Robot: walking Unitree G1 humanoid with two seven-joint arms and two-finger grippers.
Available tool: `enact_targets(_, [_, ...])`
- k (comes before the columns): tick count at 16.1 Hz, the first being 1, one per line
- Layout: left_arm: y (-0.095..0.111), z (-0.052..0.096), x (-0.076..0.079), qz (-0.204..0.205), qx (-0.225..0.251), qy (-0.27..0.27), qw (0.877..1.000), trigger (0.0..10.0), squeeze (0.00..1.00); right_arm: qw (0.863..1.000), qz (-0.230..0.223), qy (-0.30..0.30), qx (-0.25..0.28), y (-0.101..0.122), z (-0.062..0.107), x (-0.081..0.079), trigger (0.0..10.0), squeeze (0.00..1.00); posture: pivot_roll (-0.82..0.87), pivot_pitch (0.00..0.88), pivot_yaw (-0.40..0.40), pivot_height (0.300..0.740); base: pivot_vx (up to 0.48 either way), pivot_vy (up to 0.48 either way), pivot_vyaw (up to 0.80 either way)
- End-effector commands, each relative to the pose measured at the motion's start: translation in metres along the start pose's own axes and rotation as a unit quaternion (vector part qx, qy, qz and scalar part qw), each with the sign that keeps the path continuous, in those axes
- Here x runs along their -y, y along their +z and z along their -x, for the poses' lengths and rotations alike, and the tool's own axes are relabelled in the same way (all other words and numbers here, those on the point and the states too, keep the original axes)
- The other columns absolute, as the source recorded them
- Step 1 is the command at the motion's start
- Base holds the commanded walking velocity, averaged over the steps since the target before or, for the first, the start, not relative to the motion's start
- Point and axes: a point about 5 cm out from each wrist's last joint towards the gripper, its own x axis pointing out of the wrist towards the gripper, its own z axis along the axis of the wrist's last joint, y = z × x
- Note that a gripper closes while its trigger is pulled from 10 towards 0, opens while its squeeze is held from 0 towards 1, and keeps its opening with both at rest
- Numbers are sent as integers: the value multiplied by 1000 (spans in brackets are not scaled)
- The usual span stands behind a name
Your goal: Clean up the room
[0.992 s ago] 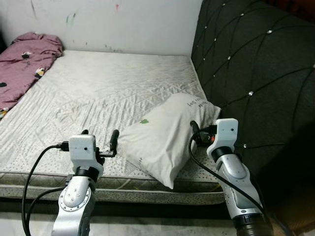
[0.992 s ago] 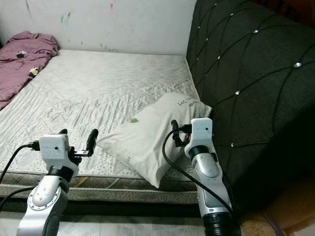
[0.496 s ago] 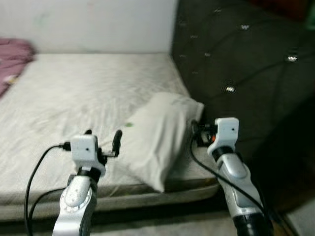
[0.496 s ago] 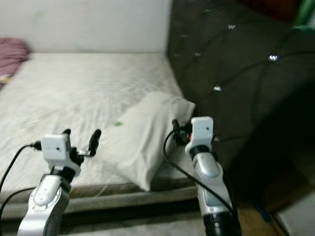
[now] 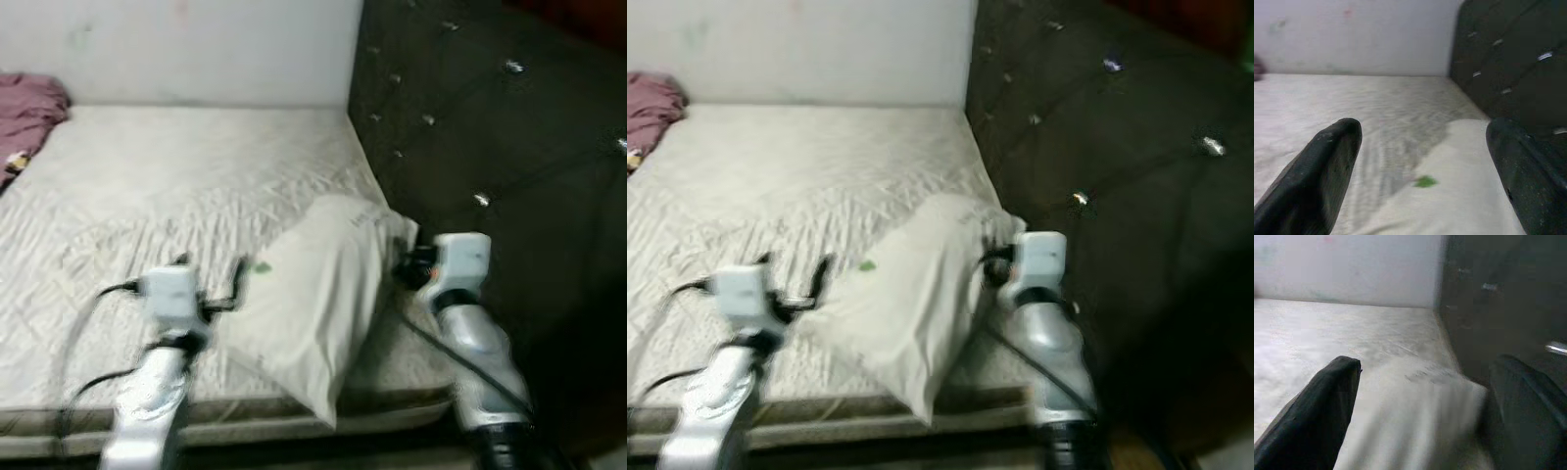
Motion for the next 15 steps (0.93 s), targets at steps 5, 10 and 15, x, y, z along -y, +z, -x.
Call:
enact_targets(5, [4,-4,5,6,11,14,1000,10000,0,1000,10,-19,0,1,2,14,10000,0,-29,12,-28,740,0,0,0])
enact_targets(10, [3,5,-5,-10,2,51,999,10000,0,999,29,-16,-2,-1,6,10,10000,0,-17,14,-24,740,0,0,480])
enact_targets(15, [-3,14,-7,-18,-12,51,998,10000,0,999,5,-41,-10,-6,14,14,10000,0,-22,0,-15,740,0,0,160])
